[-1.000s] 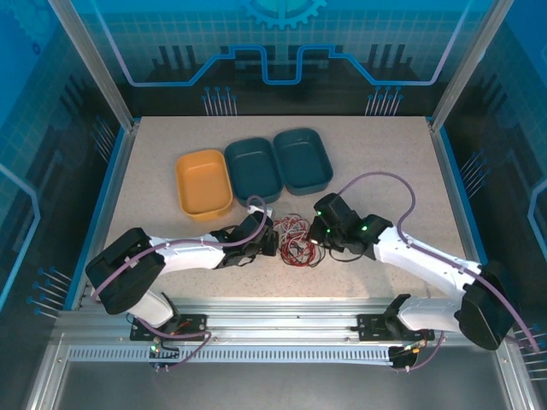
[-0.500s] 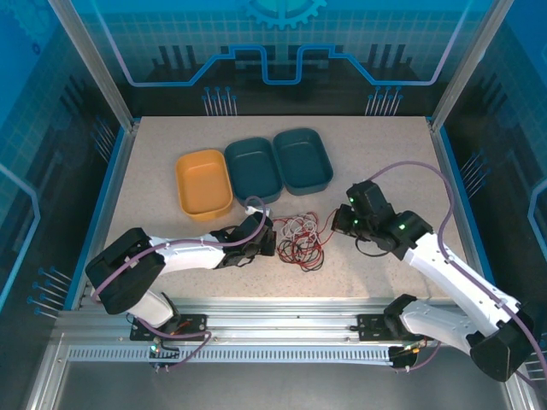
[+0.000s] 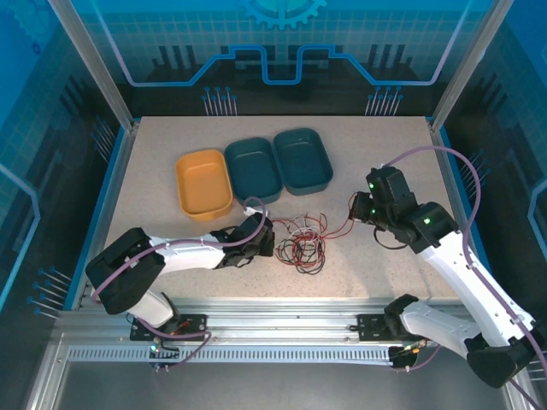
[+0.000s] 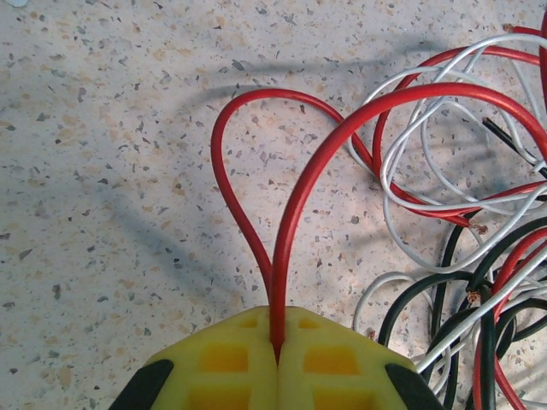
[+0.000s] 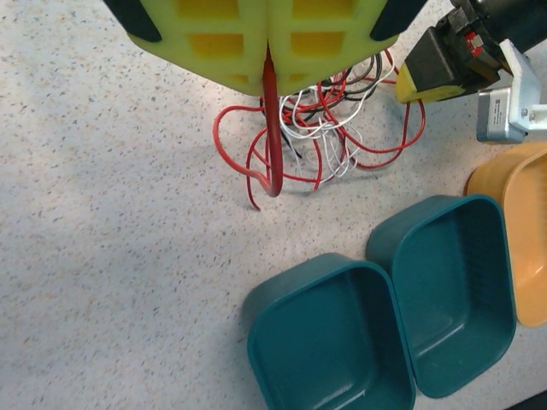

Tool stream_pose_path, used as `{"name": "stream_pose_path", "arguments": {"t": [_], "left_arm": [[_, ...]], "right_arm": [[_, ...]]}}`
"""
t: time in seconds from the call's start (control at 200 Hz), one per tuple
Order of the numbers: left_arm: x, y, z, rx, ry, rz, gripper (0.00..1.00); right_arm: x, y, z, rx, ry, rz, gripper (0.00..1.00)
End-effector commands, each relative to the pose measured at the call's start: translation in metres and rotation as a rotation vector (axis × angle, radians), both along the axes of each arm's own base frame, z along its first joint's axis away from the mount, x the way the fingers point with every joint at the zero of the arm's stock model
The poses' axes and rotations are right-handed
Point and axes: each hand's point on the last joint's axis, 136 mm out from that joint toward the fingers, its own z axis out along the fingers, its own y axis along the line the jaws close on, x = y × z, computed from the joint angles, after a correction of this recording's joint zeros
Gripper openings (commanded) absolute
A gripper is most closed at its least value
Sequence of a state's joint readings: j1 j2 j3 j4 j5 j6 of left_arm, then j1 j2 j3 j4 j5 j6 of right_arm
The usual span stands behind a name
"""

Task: Untangle the cables

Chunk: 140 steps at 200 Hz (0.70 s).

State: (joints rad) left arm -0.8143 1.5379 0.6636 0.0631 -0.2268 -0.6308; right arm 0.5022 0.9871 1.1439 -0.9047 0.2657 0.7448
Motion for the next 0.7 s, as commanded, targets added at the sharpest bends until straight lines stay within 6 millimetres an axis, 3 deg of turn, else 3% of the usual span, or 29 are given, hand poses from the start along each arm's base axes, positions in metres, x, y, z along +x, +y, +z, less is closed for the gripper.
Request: {"name": "stream_pose_path", "arguments": {"t": [0.0, 0.405, 0.695], "left_arm": [[0.002, 0.007, -0.003, 0.021, 0.009, 0.036, 0.0], [0.006, 0.003, 0.002, 0.008, -0.009, 0.035, 0.0], [0.011, -0.002, 0.006, -0.016, -0.025, 0.026, 0.01]], "right_arm": [[-0.002, -0.015, 0.021, -0.051, -0.042, -0.006, 0.0], [0.008, -0.026, 0.088, -0.129, -0.179, 0.016, 0.0], [0.023, -0.016, 0.124, -0.15, -0.254, 0.07, 0.0]]}}
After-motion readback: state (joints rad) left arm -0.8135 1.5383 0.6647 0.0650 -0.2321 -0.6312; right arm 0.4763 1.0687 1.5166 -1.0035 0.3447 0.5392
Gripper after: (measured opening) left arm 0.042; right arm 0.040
